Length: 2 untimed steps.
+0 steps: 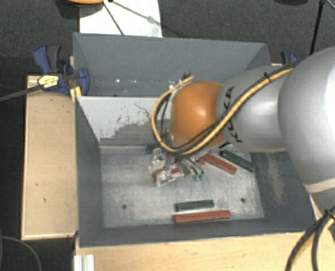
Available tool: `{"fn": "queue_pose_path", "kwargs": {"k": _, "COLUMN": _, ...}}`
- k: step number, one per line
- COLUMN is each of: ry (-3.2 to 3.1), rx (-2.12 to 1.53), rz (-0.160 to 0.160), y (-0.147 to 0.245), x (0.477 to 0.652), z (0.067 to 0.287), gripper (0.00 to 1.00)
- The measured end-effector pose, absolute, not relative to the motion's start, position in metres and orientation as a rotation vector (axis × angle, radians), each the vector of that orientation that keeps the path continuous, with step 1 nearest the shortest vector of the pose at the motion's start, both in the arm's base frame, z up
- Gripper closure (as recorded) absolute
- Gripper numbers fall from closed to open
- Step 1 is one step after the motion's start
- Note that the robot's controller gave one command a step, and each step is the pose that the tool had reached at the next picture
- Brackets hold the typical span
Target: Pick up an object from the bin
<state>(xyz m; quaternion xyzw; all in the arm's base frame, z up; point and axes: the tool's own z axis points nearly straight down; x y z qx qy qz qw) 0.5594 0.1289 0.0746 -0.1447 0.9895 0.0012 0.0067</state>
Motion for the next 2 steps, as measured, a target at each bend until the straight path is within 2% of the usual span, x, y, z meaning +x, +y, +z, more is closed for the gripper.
{"fn": "queue_pose_path", "kwargs": {"k": 1, "ry": 3.096, "rx": -0.450, "rz": 0.004, "y": 0.129, "x": 0.559, "z": 0.075, "gripper": 1.00}}
{"fn": "queue_pose_path", "kwargs": {"k": 2, "ry": 3.102, "rx": -0.450, "rz": 0.001, "y": 0.141, "x": 0.568, "z": 0.261, "gripper": 1.00}}
